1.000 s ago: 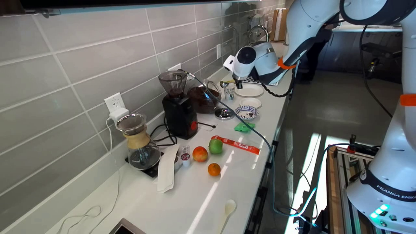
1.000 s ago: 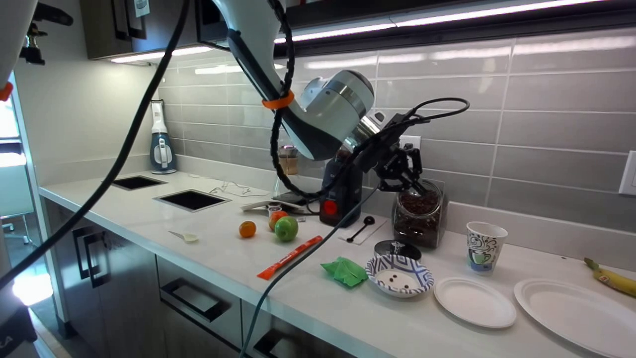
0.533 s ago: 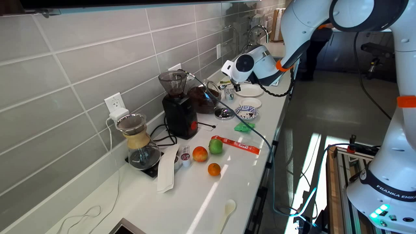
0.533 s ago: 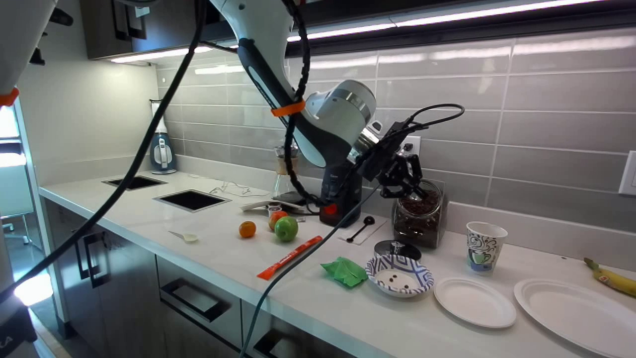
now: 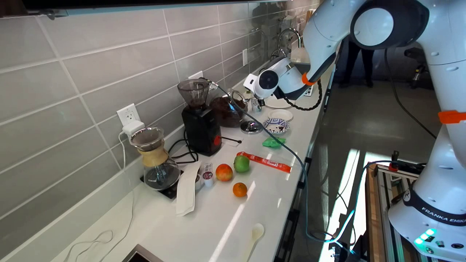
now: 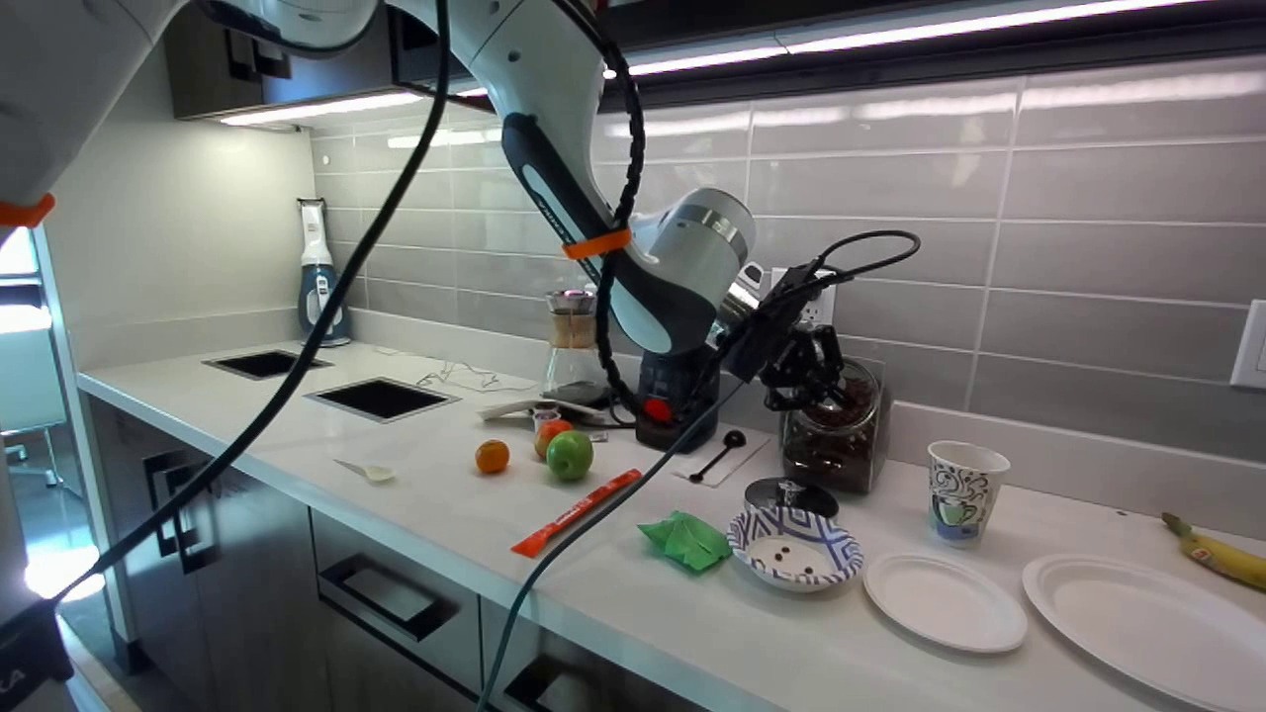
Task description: Pick up the spoon and scoop some of the contents in the jar and pour them in the bowl
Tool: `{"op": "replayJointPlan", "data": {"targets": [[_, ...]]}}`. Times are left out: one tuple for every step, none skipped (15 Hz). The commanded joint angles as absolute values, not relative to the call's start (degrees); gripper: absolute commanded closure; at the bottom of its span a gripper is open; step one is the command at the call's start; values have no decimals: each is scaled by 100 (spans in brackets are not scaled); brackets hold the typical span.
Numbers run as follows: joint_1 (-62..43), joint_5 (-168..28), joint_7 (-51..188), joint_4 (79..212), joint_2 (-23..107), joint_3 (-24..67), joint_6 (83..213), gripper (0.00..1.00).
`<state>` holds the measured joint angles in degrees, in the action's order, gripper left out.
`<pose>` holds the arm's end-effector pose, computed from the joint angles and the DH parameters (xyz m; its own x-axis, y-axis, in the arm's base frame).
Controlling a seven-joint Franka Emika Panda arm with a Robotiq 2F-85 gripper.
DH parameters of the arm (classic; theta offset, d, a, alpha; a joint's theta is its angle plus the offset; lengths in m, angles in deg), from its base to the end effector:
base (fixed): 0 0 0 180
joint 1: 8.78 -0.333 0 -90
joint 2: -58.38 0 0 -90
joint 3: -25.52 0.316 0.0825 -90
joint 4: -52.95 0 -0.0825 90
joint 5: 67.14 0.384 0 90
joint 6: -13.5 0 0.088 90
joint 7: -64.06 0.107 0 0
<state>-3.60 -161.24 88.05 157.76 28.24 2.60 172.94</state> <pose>0.6047 -0.2484 0.2721 0.7967 0.5880 -0.1397 0.4176 -0.3684 0.8306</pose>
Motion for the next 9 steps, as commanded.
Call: {"op": "replayJointPlan", "data": {"targets": [[-362, -16366, 9165, 15345, 2407, 279, 17301, 99], [-364, -16355, 9183, 15286, 2331, 292, 17296, 99], [-370, -16366, 9211, 15218, 2253, 302, 17291, 99], [-376, -16385, 9268, 15148, 2170, 311, 17284, 99], [-375, -16386, 9299, 15083, 2106, 322, 17287, 99], [-381, -16410, 9363, 15012, 2055, 326, 17281, 99], [-377, -16392, 9383, 14959, 2010, 337, 17290, 99], [-385, -16423, 9439, 14882, 1950, 334, 17277, 99], [-390, -16443, 9488, 14816, 1897, 331, 17269, 99]]}}
